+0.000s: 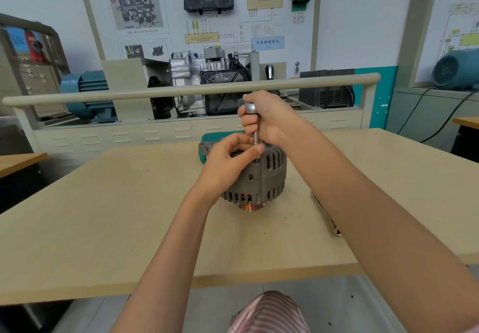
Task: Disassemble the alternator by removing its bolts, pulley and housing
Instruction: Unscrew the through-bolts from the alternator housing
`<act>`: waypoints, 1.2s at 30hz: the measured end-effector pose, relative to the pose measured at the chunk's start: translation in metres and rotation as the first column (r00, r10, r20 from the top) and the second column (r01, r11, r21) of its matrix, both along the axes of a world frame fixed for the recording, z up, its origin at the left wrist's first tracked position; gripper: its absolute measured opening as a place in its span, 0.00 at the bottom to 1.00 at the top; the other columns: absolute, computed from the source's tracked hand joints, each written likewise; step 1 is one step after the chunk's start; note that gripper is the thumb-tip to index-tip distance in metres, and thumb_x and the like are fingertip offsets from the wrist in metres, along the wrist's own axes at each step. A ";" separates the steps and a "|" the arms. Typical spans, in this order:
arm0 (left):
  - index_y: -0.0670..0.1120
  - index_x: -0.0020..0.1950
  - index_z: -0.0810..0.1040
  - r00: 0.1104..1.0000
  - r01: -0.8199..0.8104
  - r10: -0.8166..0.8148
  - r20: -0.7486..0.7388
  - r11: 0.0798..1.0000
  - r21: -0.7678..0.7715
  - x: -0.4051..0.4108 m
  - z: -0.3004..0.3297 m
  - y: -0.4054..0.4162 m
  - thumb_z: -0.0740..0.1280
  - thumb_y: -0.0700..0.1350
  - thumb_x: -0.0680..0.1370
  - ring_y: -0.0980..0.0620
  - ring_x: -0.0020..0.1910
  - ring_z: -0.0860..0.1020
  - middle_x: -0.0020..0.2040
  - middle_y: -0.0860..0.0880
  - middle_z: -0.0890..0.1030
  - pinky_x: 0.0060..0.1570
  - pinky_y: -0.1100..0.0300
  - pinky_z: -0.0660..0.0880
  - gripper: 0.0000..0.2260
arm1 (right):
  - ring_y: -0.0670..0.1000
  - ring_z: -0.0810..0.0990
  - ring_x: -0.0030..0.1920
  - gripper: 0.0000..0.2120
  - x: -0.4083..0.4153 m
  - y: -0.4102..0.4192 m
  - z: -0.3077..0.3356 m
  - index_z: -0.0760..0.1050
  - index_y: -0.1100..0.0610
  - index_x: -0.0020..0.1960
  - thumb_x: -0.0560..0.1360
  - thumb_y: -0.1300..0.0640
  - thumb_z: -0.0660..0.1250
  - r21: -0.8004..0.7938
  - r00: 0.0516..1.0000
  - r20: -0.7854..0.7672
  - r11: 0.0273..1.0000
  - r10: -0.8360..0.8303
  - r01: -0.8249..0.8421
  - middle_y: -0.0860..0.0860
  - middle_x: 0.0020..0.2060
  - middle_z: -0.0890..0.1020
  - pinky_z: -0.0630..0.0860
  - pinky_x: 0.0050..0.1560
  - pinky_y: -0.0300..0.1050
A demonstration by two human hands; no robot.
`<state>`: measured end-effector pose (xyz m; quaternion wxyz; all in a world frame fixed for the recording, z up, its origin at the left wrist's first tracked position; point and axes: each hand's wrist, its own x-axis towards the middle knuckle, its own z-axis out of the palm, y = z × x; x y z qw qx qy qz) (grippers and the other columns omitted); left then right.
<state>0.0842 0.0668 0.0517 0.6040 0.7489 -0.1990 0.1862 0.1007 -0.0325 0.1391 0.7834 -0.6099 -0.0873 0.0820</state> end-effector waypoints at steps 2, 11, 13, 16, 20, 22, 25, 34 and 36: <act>0.52 0.45 0.80 1.000 -0.008 0.007 -0.019 1.000 -0.014 0.000 0.001 0.000 0.70 0.47 0.75 0.60 0.42 0.80 0.42 0.53 0.84 0.37 0.73 0.72 0.00 | 0.42 0.59 0.18 0.09 0.007 -0.007 0.001 0.68 0.60 0.46 0.81 0.60 0.52 -0.003 0.974 -0.049 0.975 0.222 -0.223 0.47 0.26 0.69 0.54 0.18 0.32; 0.49 0.41 0.79 1.000 -0.021 0.021 0.021 1.000 -0.021 -0.002 0.001 -0.004 0.71 0.43 0.74 0.62 0.36 0.79 0.35 0.54 0.82 0.35 0.73 0.71 0.04 | 0.41 0.63 0.20 0.10 0.002 -0.010 -0.003 0.73 0.61 0.49 0.80 0.59 0.54 0.049 0.949 0.008 0.948 0.315 -0.315 0.45 0.24 0.69 0.58 0.20 0.31; 0.49 0.41 0.78 0.999 -0.019 0.019 0.037 1.000 -0.015 -0.002 0.000 -0.004 0.70 0.42 0.75 0.62 0.37 0.78 0.35 0.54 0.81 0.36 0.73 0.71 0.04 | 0.43 0.64 0.22 0.10 -0.001 -0.002 -0.007 0.71 0.59 0.44 0.80 0.59 0.54 0.103 0.997 0.039 0.992 0.071 -0.075 0.47 0.25 0.70 0.60 0.20 0.33; 0.51 0.39 0.78 0.998 -0.017 0.017 0.053 1.000 0.008 -0.002 0.000 -0.004 0.69 0.40 0.75 0.64 0.34 0.78 0.33 0.57 0.81 0.33 0.74 0.70 0.07 | 0.45 0.70 0.29 0.10 -0.004 0.010 -0.016 0.69 0.63 0.57 0.81 0.61 0.53 0.240 0.946 0.052 0.924 -0.319 0.298 0.51 0.35 0.74 0.63 0.21 0.33; 0.53 0.38 0.78 0.998 -0.028 0.027 0.049 0.999 0.018 -0.002 0.000 -0.003 0.68 0.39 0.75 0.64 0.34 0.78 0.33 0.58 0.82 0.32 0.73 0.70 0.09 | 0.47 0.71 0.33 0.16 -0.005 0.015 -0.011 0.61 0.64 0.67 0.80 0.63 0.50 0.431 0.927 -0.073 0.827 -0.368 0.362 0.57 0.50 0.76 0.66 0.20 0.29; 0.54 0.39 0.78 0.999 -0.027 0.026 0.036 1.000 0.014 -0.002 0.000 -0.003 0.69 0.42 0.75 0.63 0.37 0.79 0.36 0.57 0.82 0.34 0.72 0.71 0.08 | 0.47 0.69 0.28 0.10 -0.006 0.012 -0.005 0.66 0.59 0.57 0.79 0.64 0.50 0.381 0.951 -0.103 0.872 -0.291 0.308 0.55 0.38 0.76 0.65 0.21 0.34; 0.54 0.43 0.80 1.000 -0.005 0.005 0.015 0.999 0.038 -0.002 0.002 -0.002 0.70 0.45 0.75 0.59 0.43 0.81 0.42 0.54 0.84 0.40 0.70 0.73 0.04 | 0.44 0.65 0.19 0.10 -0.005 0.005 -0.001 0.68 0.58 0.40 0.77 0.63 0.51 0.247 0.990 -0.098 0.961 -0.103 0.125 0.49 0.26 0.69 0.57 0.21 0.35; 0.50 0.40 0.80 1.000 -0.015 0.015 -0.001 0.999 0.032 -0.001 0.003 -0.002 0.71 0.44 0.74 0.59 0.40 0.79 0.38 0.53 0.82 0.40 0.69 0.72 0.04 | 0.42 0.60 0.17 0.11 -0.003 0.000 0.002 0.71 0.60 0.42 0.77 0.64 0.51 0.118 0.995 -0.063 0.990 0.080 -0.072 0.46 0.22 0.67 0.55 0.17 0.33; 0.52 0.40 0.80 1.000 -0.008 0.008 0.014 0.999 0.036 -0.001 0.002 -0.002 0.70 0.42 0.74 0.60 0.39 0.79 0.38 0.54 0.82 0.39 0.68 0.73 0.05 | 0.43 0.63 0.18 0.09 -0.004 0.009 -0.003 0.67 0.57 0.47 0.78 0.64 0.49 0.208 0.981 -0.032 0.959 -0.192 0.195 0.49 0.27 0.69 0.57 0.17 0.33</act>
